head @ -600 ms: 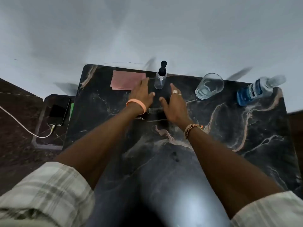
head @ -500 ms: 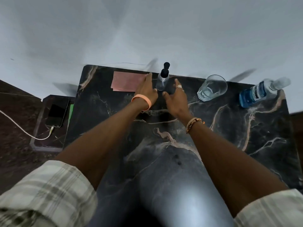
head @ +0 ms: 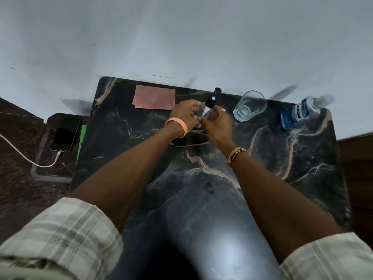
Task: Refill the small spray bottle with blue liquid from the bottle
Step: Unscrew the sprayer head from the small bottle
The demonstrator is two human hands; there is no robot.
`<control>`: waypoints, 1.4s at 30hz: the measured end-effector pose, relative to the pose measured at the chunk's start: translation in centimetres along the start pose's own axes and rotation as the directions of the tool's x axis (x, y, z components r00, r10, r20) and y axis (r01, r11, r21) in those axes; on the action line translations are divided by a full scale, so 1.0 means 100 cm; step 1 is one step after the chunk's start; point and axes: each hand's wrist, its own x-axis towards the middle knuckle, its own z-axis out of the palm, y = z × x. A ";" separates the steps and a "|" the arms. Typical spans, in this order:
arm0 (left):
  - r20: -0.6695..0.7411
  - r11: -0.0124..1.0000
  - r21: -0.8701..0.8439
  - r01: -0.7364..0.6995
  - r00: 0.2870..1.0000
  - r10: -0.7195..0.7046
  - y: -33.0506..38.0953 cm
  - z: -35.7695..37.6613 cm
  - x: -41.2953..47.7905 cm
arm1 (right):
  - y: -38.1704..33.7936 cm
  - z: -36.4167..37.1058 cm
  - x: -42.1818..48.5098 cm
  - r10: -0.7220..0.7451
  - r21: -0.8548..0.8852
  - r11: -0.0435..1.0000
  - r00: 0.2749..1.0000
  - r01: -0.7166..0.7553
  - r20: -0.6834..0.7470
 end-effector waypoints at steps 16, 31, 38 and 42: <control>-0.005 0.989 0.141 0.033 0.999 -0.032 0.050 0.103 -0.099 | 0.076 -0.099 -0.091 -0.057 -0.131 0.990 0.998 0.060 0.030; -0.002 0.944 0.325 0.049 0.999 -0.051 0.038 0.145 -0.149 | 0.113 -0.104 -0.126 -0.025 -0.190 0.980 0.990 0.051 0.136; 0.010 0.976 0.205 0.072 0.997 -0.076 0.033 0.142 -0.156 | 0.112 -0.107 -0.132 -0.032 -0.184 0.981 0.986 0.062 0.161; -0.030 0.994 0.094 0.053 0.998 -0.050 0.032 0.136 -0.163 | 0.114 -0.113 -0.139 -0.085 -0.170 0.979 0.986 0.109 0.143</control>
